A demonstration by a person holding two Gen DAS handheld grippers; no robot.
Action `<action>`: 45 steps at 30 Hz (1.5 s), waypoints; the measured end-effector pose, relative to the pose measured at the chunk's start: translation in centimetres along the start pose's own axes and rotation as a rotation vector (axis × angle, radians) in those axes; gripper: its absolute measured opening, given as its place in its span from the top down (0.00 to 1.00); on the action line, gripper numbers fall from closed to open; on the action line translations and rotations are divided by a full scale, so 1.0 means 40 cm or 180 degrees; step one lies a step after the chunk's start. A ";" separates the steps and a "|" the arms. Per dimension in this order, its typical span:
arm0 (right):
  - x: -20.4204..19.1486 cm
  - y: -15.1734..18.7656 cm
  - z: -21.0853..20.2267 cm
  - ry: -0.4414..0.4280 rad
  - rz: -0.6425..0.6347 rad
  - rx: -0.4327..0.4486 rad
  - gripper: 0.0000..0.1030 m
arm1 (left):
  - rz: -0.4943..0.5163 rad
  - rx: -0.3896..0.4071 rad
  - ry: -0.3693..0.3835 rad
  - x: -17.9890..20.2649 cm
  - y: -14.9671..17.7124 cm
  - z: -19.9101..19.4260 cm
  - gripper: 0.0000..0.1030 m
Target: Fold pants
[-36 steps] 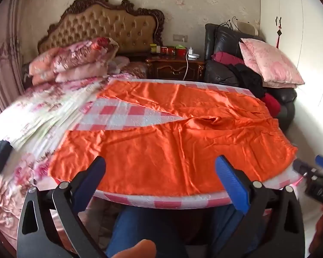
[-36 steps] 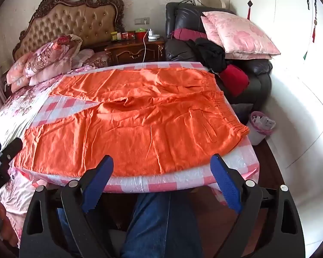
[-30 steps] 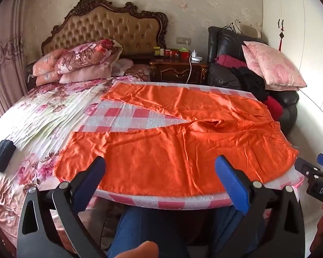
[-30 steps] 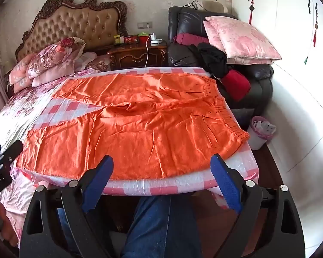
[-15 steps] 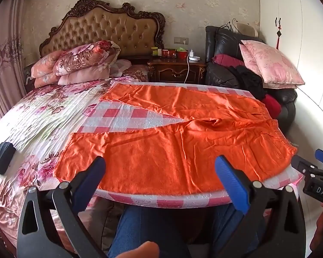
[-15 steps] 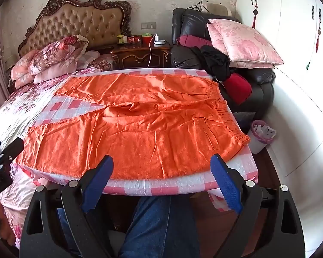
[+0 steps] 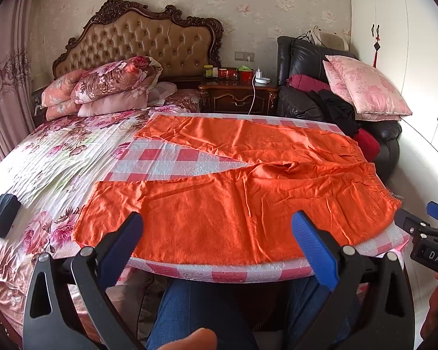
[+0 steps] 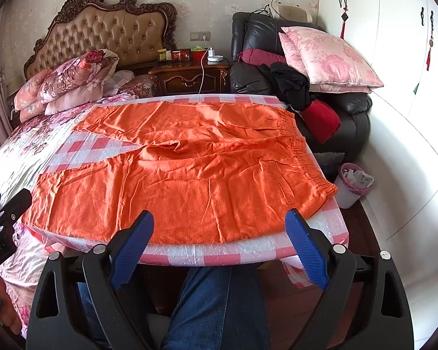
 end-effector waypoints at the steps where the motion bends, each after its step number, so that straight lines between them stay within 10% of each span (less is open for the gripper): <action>1: 0.003 0.001 0.000 -0.0007 0.0004 0.0000 0.14 | -0.0002 0.0002 -0.0001 0.000 0.000 0.000 0.02; 45: -0.005 -0.001 0.003 0.0029 -0.0032 -0.0008 0.14 | 0.0011 0.0001 0.0004 0.001 -0.003 -0.002 0.02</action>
Point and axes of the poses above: each gripper's, at about its wrist camera, not at the fingertips, and z roughly the way its jaws point, x to its right, y to its underside, the point moved 3 cm from there along z, roughly the way its jaws point, and after that the axes turned 13 degrees about -z, right-handed, at the moved point
